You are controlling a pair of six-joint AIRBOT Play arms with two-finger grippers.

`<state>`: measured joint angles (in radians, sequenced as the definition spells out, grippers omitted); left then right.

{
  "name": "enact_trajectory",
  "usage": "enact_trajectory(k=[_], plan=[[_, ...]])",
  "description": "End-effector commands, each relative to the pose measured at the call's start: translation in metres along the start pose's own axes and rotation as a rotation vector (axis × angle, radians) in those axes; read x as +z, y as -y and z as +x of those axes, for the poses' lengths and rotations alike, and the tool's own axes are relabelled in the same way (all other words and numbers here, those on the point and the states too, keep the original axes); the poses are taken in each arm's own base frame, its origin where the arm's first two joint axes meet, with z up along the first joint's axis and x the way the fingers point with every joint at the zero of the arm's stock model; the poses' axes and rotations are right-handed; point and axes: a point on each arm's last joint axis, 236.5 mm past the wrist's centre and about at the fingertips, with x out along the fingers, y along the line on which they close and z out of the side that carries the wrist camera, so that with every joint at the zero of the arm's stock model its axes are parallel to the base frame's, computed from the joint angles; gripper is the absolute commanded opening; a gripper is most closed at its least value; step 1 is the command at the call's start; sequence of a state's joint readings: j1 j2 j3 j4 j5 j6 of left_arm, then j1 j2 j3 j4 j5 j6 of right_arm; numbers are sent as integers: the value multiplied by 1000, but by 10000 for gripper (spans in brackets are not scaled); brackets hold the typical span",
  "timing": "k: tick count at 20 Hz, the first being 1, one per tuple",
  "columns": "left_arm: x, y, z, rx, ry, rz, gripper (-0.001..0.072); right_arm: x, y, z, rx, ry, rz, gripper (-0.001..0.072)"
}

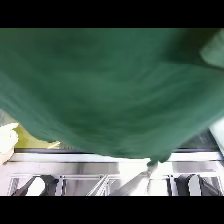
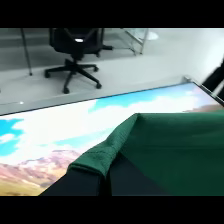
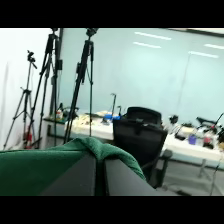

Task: Fold the shirts.

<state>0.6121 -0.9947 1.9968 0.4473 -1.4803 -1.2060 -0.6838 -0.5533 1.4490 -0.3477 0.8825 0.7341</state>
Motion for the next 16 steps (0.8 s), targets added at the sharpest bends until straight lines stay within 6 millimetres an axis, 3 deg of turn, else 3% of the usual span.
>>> enact_trajectory(k=[1, 3, 4, 6, 8, 10, 11, 13, 14, 16], plan=[[-27, -29, 50, -135, -129, -113, 23, -53, 19, 38, 121, -106, 175, 21], [-91, -62, 102, -182, -315, -243, 23, -125, 34, 73, 213, -244, 357, 21], [-134, -79, 129, -182, -430, -300, 23, -165, 37, 89, 253, -320, 437, 21], [-216, -110, 172, -172, -620, -411, 23, -261, 40, 115, 280, -504, 587, 21], [-293, -134, 206, -175, -769, -524, 23, -361, 35, 129, 288, -680, 737, 21], [-358, -153, 231, -194, -858, -622, 22, -449, 24, 133, 290, -805, 862, 21], [-386, -163, 240, -193, -888, -660, 21, -490, 21, 134, 273, -854, 913, 21], [-432, -182, 259, -168, -909, -716, 21, -552, 18, 132, 222, -908, 1009, 21], [-444, -190, 267, -160, -909, -725, 21, -577, 17, 131, 202, -912, 1060, 21], [-455, -199, 289, -158, -890, -714, 21, -599, 16, 135, 197, -874, 1131, 21]])
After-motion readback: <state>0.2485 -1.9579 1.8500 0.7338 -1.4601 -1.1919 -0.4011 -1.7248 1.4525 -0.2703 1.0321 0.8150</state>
